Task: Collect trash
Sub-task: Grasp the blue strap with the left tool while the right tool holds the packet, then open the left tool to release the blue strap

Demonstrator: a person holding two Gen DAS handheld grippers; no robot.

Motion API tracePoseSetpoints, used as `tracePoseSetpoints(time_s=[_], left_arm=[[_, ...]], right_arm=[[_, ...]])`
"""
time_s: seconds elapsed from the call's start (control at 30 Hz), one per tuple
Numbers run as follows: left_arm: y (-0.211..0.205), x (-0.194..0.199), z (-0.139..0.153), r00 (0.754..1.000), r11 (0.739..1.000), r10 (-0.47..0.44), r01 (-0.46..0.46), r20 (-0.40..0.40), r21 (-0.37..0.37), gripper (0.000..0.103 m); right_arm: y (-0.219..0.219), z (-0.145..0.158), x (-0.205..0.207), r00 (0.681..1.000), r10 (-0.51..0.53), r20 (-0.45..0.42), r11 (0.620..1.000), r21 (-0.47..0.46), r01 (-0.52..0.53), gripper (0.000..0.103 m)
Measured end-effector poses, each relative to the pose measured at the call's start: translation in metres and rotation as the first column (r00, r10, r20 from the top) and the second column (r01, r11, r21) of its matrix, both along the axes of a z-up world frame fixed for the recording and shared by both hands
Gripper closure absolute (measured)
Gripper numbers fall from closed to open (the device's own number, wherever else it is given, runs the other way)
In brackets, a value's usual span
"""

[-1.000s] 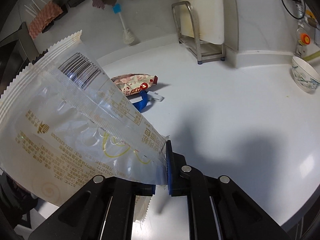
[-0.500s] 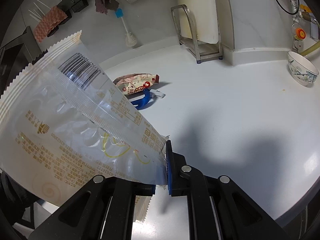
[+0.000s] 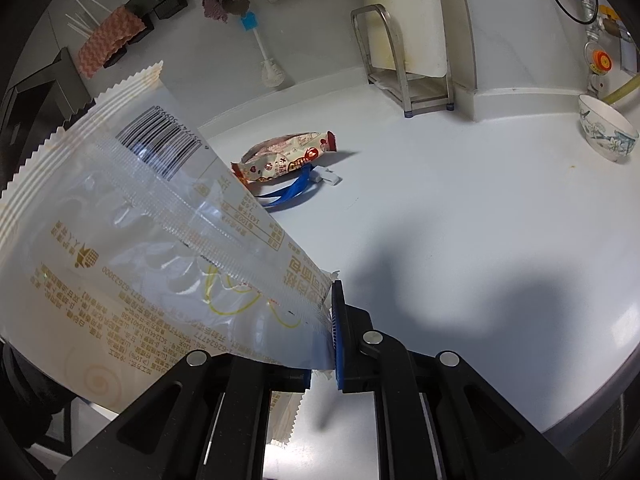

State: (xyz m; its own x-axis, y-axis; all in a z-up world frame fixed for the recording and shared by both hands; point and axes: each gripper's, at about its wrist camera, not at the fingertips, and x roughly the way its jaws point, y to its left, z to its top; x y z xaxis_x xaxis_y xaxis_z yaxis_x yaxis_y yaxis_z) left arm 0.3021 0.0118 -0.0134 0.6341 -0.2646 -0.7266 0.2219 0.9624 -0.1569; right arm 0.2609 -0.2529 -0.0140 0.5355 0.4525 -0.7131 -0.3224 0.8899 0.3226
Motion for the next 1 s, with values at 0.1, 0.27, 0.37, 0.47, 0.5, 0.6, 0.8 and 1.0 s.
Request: tracePoseSetpoints(time_s=[0.1, 0.27, 0.37, 0.47, 0.5, 0.6, 0.8, 1.0], left_arm=[[-0.002, -0.022, 0.006, 0.999, 0.999, -0.032, 0.032, 0.013, 0.001, 0.102], [0.001, -0.062, 0.012, 0.998, 0.997, -0.07, 0.07, 0.008, -0.032, 0.102], [0.005, -0.085, 0.015, 0.997, 0.996, -0.078, 0.078, 0.006, -0.051, 0.102], [0.008, -0.107, 0.019, 0.996, 0.994, -0.089, 0.09, 0.011, -0.059, 0.102], [0.009, -0.113, 0.021, 0.996, 0.994, -0.092, 0.093, 0.016, -0.059, 0.102], [0.014, -0.125, 0.032, 0.995, 0.994, -0.091, 0.093, 0.032, -0.06, 0.102], [0.025, -0.151, 0.041, 0.996, 0.996, -0.075, 0.076, 0.045, -0.042, 0.102], [0.043, -0.17, 0.014, 1.0, 0.999, -0.022, 0.022, -0.009, 0.027, 0.102]], right_arm=[[0.001, 0.002, -0.006, 1.0, -0.005, 0.005, 1.0, 0.015, 0.004, 0.095], [0.002, 0.005, -0.022, 1.0, -0.018, 0.008, 0.999, 0.046, 0.018, 0.095], [0.006, 0.006, -0.036, 1.0, -0.026, 0.008, 0.998, 0.06, 0.025, 0.095], [0.01, 0.006, -0.051, 0.999, -0.037, 0.006, 0.996, 0.08, 0.036, 0.095], [0.012, 0.006, -0.057, 0.999, -0.041, 0.006, 0.996, 0.084, 0.04, 0.095], [0.016, 0.007, -0.07, 0.999, -0.047, 0.004, 0.993, 0.105, 0.046, 0.095], [0.026, 0.01, -0.094, 0.998, -0.062, 0.023, 0.99, 0.127, 0.059, 0.095], [0.035, 0.002, -0.108, 0.998, -0.062, 0.009, 0.989, 0.132, 0.061, 0.095]])
